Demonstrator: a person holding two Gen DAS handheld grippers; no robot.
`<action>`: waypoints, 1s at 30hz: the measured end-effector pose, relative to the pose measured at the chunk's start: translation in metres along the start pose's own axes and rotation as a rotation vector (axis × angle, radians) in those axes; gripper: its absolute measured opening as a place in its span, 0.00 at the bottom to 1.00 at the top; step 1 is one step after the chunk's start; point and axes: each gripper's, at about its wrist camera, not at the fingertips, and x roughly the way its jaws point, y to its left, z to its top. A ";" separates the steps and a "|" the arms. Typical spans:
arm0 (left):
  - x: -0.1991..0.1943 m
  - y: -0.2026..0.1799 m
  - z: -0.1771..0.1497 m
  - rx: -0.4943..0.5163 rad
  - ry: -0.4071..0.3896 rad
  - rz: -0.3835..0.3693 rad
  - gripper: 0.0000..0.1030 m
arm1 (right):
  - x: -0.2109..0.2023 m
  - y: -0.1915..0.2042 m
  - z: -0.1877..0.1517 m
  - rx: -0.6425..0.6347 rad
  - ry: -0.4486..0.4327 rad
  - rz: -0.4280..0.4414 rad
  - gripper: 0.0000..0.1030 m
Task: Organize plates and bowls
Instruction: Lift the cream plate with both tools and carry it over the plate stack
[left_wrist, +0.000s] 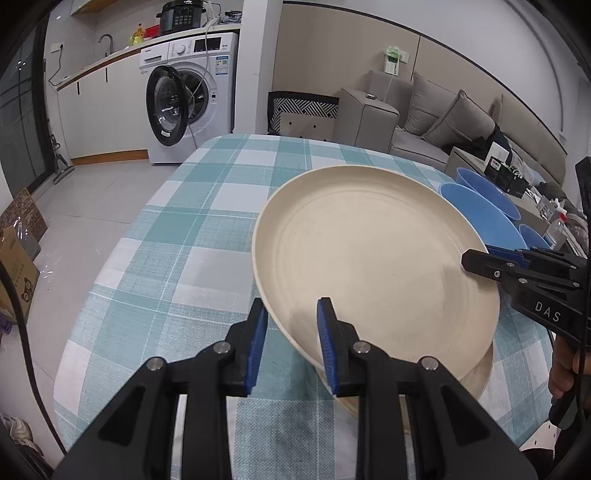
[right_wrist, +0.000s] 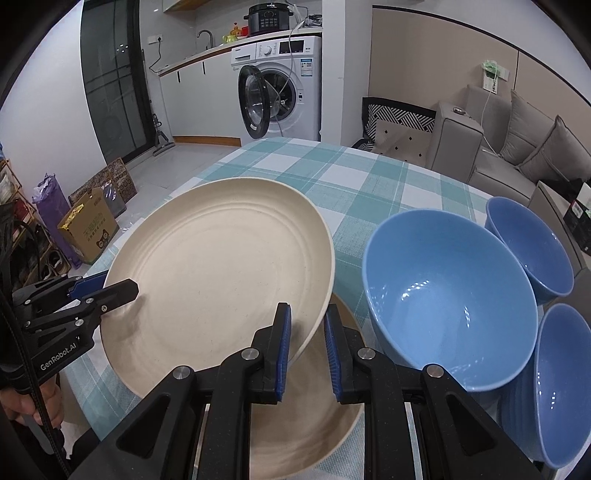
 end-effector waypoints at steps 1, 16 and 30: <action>0.000 -0.002 0.000 0.005 0.001 -0.001 0.24 | -0.001 -0.001 -0.002 -0.003 -0.001 -0.006 0.18; -0.001 -0.016 -0.007 0.054 0.021 0.004 0.25 | -0.011 -0.002 -0.028 0.002 0.005 -0.031 0.19; 0.000 -0.024 -0.016 0.085 0.038 0.002 0.25 | -0.010 -0.004 -0.054 0.030 0.020 -0.037 0.20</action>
